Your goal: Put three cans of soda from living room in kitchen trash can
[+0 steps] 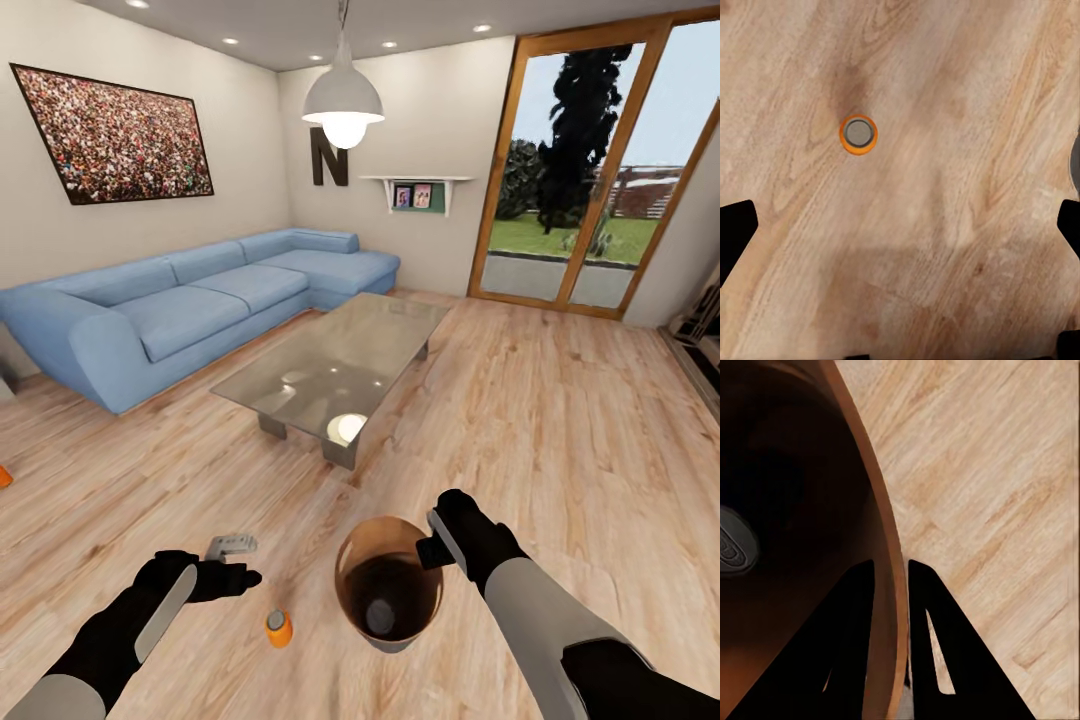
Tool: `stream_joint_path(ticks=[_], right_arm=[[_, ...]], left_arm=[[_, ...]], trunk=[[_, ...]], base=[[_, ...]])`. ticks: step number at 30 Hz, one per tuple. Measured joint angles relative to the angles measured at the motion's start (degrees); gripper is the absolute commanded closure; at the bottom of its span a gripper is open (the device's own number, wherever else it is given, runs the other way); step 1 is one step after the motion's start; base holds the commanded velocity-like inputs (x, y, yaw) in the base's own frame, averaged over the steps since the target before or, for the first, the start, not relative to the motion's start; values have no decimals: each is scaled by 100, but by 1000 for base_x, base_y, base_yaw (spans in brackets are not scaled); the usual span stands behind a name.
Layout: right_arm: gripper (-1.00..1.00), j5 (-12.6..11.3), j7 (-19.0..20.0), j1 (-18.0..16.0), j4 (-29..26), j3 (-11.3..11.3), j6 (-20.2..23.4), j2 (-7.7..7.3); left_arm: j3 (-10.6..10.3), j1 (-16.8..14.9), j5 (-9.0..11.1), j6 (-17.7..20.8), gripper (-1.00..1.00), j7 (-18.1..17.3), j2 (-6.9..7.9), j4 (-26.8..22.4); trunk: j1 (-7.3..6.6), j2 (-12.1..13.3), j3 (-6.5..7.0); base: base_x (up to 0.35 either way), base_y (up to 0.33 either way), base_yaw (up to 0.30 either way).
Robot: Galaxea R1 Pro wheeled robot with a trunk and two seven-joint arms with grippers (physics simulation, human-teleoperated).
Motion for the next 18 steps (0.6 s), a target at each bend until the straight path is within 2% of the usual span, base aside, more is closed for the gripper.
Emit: stream_joint_path(ticks=[2,6,11,18], right_arm=[[100,51,-1,4,1,6,0,2],[100,-192,22,3,-6,-6,-1,7],[100,21,1,7,0,7,3,6],[100,-116,15,7,-1,0,7,7]], left_arm=[[-1,0,2,-4,-100,-1,1,0],[-2,1,2,-8,-100,2,-1,1],[-1,0,-3,-8,-100,4,-6,0],[-2,-1,-10,-31,-100,6,-8,1]], trunk=[[0,0,0],[0,0,0],[0,0,0],[0,0,0]], base=[[176,181,0],[145,106,0],[71,53,0],[237,131,0]])
